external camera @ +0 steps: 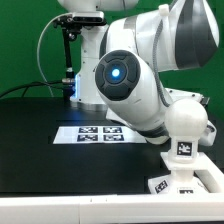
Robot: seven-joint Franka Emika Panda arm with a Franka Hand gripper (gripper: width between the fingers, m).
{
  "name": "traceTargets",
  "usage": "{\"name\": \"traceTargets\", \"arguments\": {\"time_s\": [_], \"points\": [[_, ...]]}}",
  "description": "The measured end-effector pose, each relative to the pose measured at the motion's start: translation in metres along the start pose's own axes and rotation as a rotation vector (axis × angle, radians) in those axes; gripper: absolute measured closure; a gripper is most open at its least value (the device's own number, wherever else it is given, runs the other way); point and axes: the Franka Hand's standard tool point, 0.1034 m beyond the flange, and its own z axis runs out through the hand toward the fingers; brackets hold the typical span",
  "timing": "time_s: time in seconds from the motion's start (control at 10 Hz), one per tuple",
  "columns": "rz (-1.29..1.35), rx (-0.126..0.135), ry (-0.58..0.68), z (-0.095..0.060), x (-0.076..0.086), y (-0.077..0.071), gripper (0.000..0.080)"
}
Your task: Assemble lamp
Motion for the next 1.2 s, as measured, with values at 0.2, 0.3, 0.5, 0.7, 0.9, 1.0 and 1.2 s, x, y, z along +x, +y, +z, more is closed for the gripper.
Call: {"name": "traceTargets", "arguments": {"time_s": [0.2, 0.3, 0.5, 0.7, 0.9, 1.0, 1.2], "points": [[-0.007, 0.017, 0.013, -0.016, -0.002, -0.002, 0.0773], [-0.01, 0.033, 0.015, -0.031, -0.005, -0.002, 0.0773], [-0.02, 0.064, 0.018, -0.059, -0.011, -0.002, 0.0773], [-0.056, 0.071, 0.053, -0.1, -0.028, -0.004, 0.0773], [-0.095, 0.056, 0.081, -0.131, -0.042, -0.009, 0.0772], [-0.122, 0.026, 0.178, -0.142, -0.046, -0.014, 0.0772], [-0.153, 0.022, 0.306, -0.144, -0.05, -0.022, 0.0772]]}}
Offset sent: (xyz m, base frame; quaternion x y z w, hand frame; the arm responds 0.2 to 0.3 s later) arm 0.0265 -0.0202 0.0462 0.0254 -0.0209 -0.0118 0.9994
